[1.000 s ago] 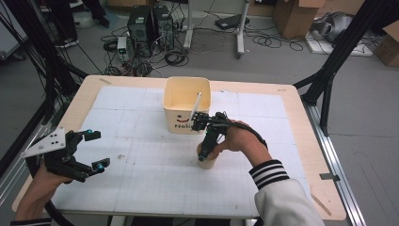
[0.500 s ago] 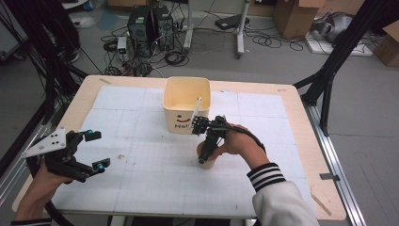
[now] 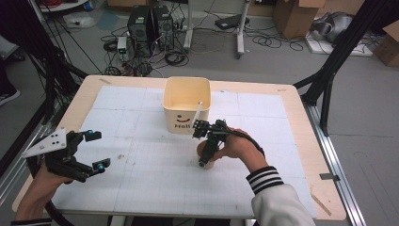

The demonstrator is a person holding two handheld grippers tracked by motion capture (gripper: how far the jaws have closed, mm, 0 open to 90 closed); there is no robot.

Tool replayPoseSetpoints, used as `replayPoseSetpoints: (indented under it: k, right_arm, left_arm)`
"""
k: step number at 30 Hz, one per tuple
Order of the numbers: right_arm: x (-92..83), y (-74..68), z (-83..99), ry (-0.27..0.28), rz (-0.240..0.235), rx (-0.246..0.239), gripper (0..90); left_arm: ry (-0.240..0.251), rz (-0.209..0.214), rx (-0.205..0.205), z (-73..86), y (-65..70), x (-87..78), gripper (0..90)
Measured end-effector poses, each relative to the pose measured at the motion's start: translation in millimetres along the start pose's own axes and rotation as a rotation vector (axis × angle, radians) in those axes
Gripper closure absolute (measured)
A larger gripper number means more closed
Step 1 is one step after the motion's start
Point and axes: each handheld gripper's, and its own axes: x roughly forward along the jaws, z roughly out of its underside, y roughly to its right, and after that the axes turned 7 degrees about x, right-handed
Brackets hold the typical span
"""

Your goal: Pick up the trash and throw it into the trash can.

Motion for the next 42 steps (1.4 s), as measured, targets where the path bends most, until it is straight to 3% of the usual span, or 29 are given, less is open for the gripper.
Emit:
replayPoseSetpoints:
  k: [27,42]
  right_arm:
    - [29.7,-2.3,2.2,-0.003,0.008,-0.005,0.3]
    - [46.8,-1.0,4.2,-0.02,0.044,-0.001,0.4]
  left_arm:
    - [-0.001,0.004,0.0,0.0,0.1,0.0,1.7]
    - [-0.001,0.006,-0.001,-0.1,0.2,-0.3,1.7]
